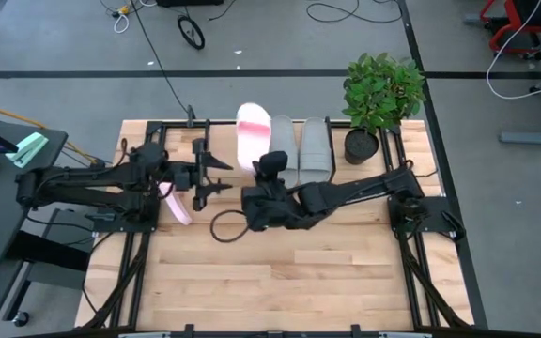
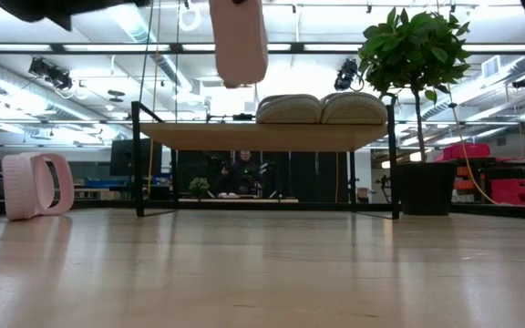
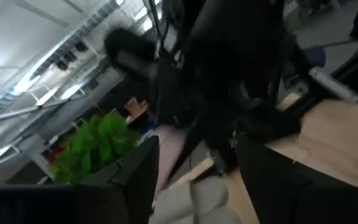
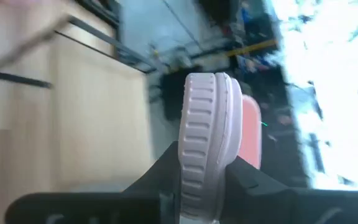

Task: Pick and place slides into the shelf
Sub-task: Put the right pink slide onto the shelf

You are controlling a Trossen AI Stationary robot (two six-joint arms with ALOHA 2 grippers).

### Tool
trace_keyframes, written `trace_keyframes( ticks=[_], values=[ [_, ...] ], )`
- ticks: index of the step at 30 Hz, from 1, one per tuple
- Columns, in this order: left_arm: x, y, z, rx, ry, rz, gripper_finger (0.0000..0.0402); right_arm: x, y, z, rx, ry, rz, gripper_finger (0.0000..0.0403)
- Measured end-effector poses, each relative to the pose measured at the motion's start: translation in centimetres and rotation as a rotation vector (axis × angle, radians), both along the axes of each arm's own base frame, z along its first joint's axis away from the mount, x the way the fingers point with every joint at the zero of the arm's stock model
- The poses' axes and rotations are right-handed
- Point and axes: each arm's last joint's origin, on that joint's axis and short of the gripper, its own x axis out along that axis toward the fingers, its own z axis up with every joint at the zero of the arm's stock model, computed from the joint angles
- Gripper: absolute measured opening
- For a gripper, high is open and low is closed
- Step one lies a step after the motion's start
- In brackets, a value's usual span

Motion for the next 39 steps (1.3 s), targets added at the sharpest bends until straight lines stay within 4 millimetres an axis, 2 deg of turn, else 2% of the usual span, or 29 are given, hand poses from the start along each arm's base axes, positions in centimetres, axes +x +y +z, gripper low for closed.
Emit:
trace_keyframes(
  ticks=[6, 12, 27, 33, 39],
  values=[
    [-2.0, -1.8, 0.4, -0.064, 0.050, -0.026, 0.0198, 1.5, -1.0, -2.0, 0.015, 0.043, -0.006, 0.0062],
    [-3.6, -3.8, 0.5, -0.141, 0.090, -0.022, 0.0172, 1.8, -2.0, -2.3, 0.046, 0.021, -0.021, 0.0062],
    [-4.6, -7.2, -1.4, -0.321, 0.293, 0.054, 0.0127, 2.3, -4.4, -2.3, 0.101, 0.005, -0.035, 0.0060],
    [-5.1, -8.5, -1.7, -0.375, 0.332, 0.050, 0.0124, 2.4, -4.8, -2.5, 0.147, -0.009, -0.024, 0.0060],
    [-5.7, -9.5, -1.8, -0.391, 0.342, 0.023, 0.0127, 2.5, -5.8, -3.7, 0.163, 0.014, -0.047, 0.0060]
  ],
)
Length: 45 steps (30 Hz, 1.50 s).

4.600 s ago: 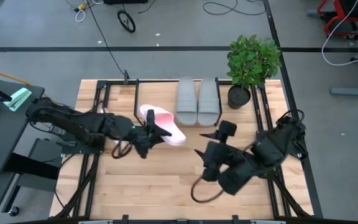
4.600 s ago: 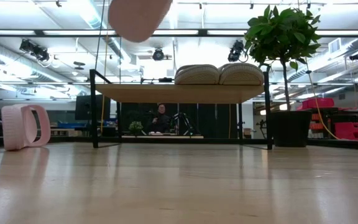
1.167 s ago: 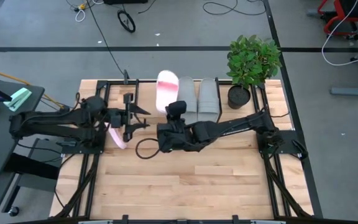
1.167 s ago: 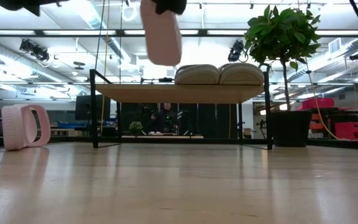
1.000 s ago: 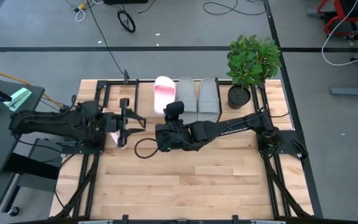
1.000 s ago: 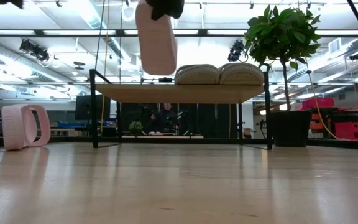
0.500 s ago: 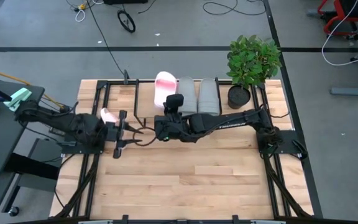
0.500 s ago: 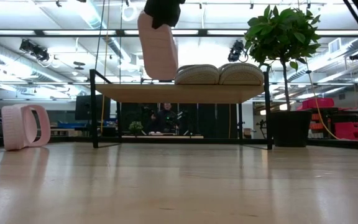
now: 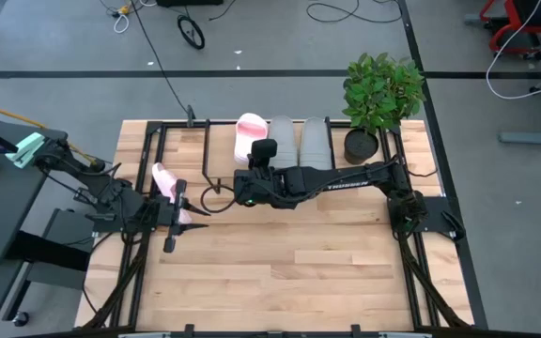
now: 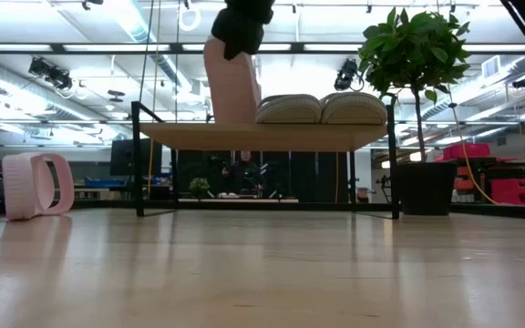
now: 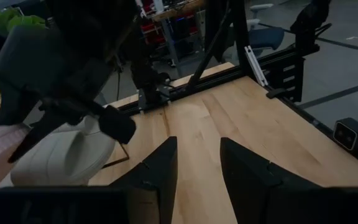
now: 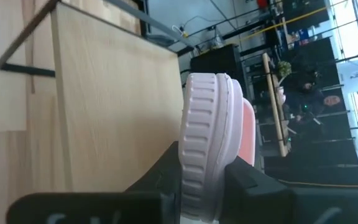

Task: Pick and place slides into the shelf
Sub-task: Put the right pink slide onto the shelf

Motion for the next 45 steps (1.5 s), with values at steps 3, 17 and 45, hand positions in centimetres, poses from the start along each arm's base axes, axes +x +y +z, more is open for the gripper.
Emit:
trace_keyframes(
  ticks=[3, 17, 45],
  values=[
    [-0.3, -0.4, 0.0, 0.004, -0.003, 0.001, 0.0122, 0.1, -0.5, -0.6, 0.016, 0.010, -0.001, 0.0060],
    [-0.7, -0.9, -0.1, 0.023, 0.002, 0.021, 0.0114, 0.2, -0.4, -1.4, 0.160, -0.033, 0.025, 0.0060],
    [-0.8, -0.7, -0.8, 0.012, 0.065, 0.077, 0.0117, -0.1, -0.2, -4.6, 0.435, -0.019, 0.017, 0.0081]
  ],
)
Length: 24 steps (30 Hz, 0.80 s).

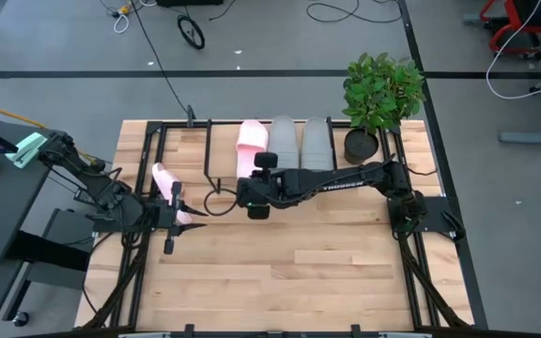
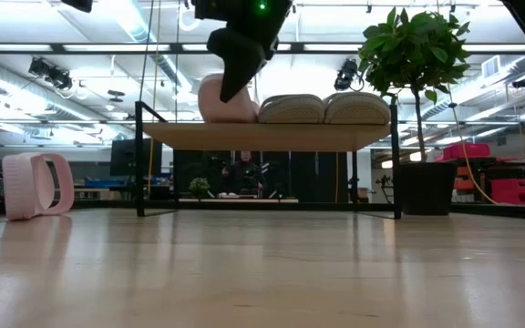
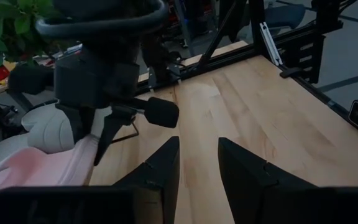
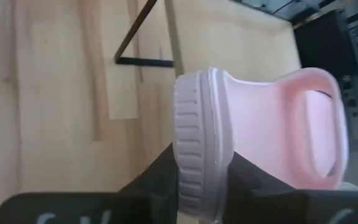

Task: Pick and place slides into the shelf
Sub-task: Put the right pink slide onto the shelf

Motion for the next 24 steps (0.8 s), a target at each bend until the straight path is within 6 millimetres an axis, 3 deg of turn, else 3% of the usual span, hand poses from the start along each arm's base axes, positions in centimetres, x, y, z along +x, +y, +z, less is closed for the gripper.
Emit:
trace_keyframes(
  ticks=[24],
  values=[
    [-0.04, 0.03, -0.17, -0.012, 0.016, 0.005, 0.0107, -0.03, -0.43, -0.31, 0.055, 0.019, 0.011, 0.0188]
  ],
)
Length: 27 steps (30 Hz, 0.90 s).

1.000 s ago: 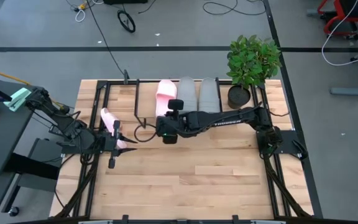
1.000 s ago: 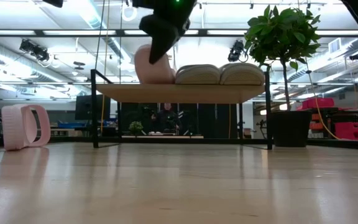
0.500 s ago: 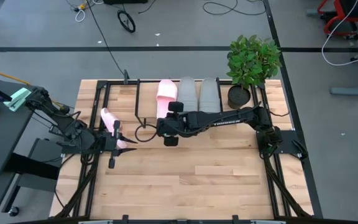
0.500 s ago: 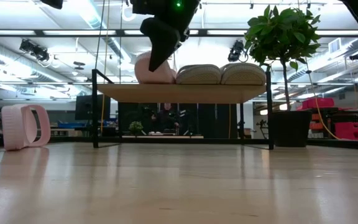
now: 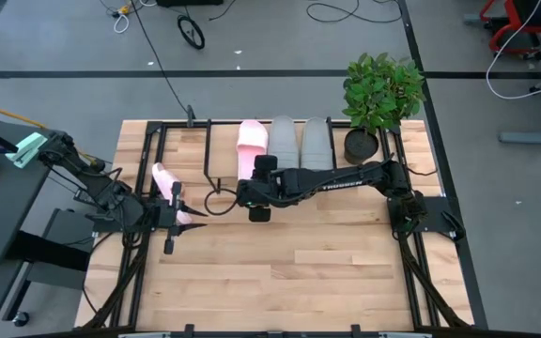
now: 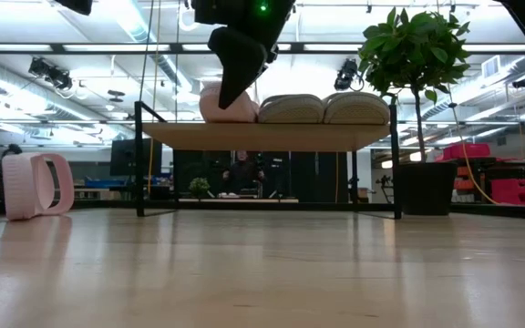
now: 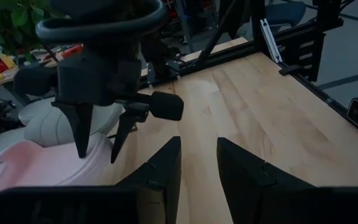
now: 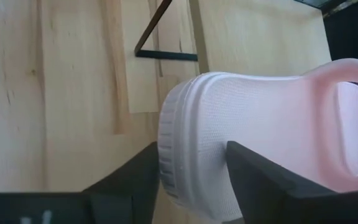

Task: Pick and place slides into the shelf
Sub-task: Put the right pink slide onto the shelf

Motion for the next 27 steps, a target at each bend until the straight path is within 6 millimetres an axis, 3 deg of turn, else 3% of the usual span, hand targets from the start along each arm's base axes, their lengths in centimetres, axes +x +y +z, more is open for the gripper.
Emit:
trace_keyframes(
  ticks=[21, 27],
  values=[
    [-0.1, 0.0, -0.3, -0.018, 0.025, 0.008, 0.0102, -0.3, -0.4, -0.2, -0.026, 0.065, 0.027, 0.0204],
    [-0.1, 0.0, -0.3, -0.018, 0.025, 0.008, 0.0099, -0.4, -0.4, 1.3, -0.037, 0.059, 0.041, 0.0222]
  ],
)
